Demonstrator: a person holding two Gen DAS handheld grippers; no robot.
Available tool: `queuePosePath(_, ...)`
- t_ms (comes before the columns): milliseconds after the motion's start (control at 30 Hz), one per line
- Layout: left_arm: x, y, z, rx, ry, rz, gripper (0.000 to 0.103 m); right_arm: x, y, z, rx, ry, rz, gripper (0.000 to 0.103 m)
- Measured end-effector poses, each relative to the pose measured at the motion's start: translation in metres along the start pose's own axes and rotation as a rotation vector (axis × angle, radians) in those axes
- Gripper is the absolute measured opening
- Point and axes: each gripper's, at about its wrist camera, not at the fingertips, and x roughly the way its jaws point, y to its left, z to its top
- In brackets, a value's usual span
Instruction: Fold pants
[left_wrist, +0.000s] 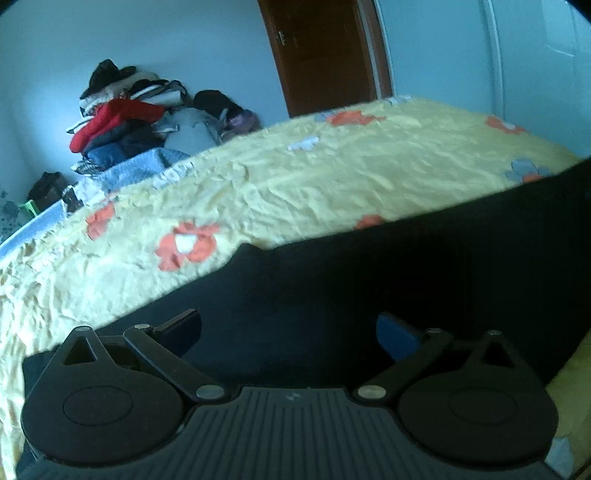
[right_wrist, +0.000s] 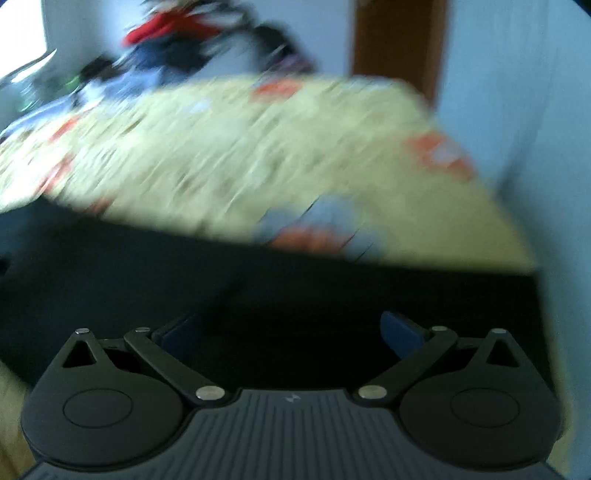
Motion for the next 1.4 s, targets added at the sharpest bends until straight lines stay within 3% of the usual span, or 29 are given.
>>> queuePosePath(67, 0.016, -0.006, -0.003, -0.006, 0.027, 0.024, 0.103, 0.008, 0.001, -0.004, -0.064, -0.084, -0.038, 0.103)
queuePosePath(133, 0.016, -0.004, -0.001, -0.044, 0.033, 0.041, 0.1, 0.02, -0.023, 0.005, 0.081, -0.125, -0.119, 0.103)
queuePosePath(200, 0.004, 0.003, 0.0, -0.061, 0.026, 0.051, 0.1, 0.009, -0.041, 0.009, 0.225, -0.165, -0.294, 0.103)
queuePosePath(267, -0.014, 0.011, -0.005, -0.077, -0.007, 0.057, 0.102, -0.027, -0.055, -0.005, 0.321, -0.301, -0.375, 0.103)
queuePosePath(333, -0.029, 0.021, -0.011, -0.108, -0.024, 0.056, 0.102, -0.064, -0.078, -0.033, 0.488, -0.388, -0.319, 0.103)
queuePosePath(400, -0.039, 0.03, -0.02, -0.15, -0.022, 0.045, 0.102, -0.085, -0.106, -0.07, 0.706, -0.408, -0.16, 0.103)
queuePosePath(467, -0.042, 0.034, -0.025, -0.177, -0.004, 0.039, 0.102, -0.091, -0.129, -0.104, 0.917, -0.369, 0.003, 0.103)
queuePosePath(533, -0.042, 0.035, -0.028, -0.184, 0.009, 0.033, 0.102, -0.084, -0.137, -0.127, 1.026, -0.334, 0.156, 0.103)
queuePosePath(567, -0.042, 0.034, -0.029, -0.185, 0.012, 0.035, 0.102, -0.081, -0.136, -0.129, 1.014, -0.348, 0.19, 0.103)
queuePosePath(667, -0.045, 0.032, -0.028, -0.191, 0.009, 0.047, 0.102, -0.066, -0.13, -0.111, 0.95, -0.33, 0.17, 0.103)
queuePosePath(767, -0.051, 0.035, -0.03, -0.202, 0.003, 0.052, 0.102, -0.053, -0.145, -0.101, 0.925, -0.414, 0.126, 0.103)
queuePosePath(867, -0.059, 0.039, -0.032, -0.204, 0.0, 0.068, 0.102, -0.054, -0.151, -0.097, 1.015, -0.444, 0.09, 0.103)
queuePosePath(1000, -0.066, 0.049, -0.034, -0.233, 0.005, 0.08, 0.102, -0.059, -0.133, -0.11, 1.044, -0.434, 0.149, 0.103)
queuePosePath(1100, -0.066, 0.054, -0.031, -0.277, 0.006, 0.062, 0.102, -0.063, -0.121, -0.117, 1.012, -0.443, 0.177, 0.103)
queuePosePath(1200, -0.067, 0.054, -0.03, -0.322, 0.009, 0.023, 0.102, -0.057, -0.122, -0.101, 0.932, -0.419, 0.136, 0.103)
queuePosePath(1333, -0.07, 0.049, -0.032, -0.303, 0.014, 0.016, 0.102, -0.046, -0.133, -0.087, 0.888, -0.472, 0.093, 0.103)
queuePosePath(1367, -0.071, 0.049, -0.033, -0.292, 0.012, 0.027, 0.102, -0.042, -0.134, -0.083, 0.871, -0.472, 0.097, 0.098)
queuePosePath(1400, -0.072, 0.049, -0.033, -0.284, 0.008, 0.039, 0.102, -0.04, -0.135, -0.082, 0.854, -0.467, 0.099, 0.069)
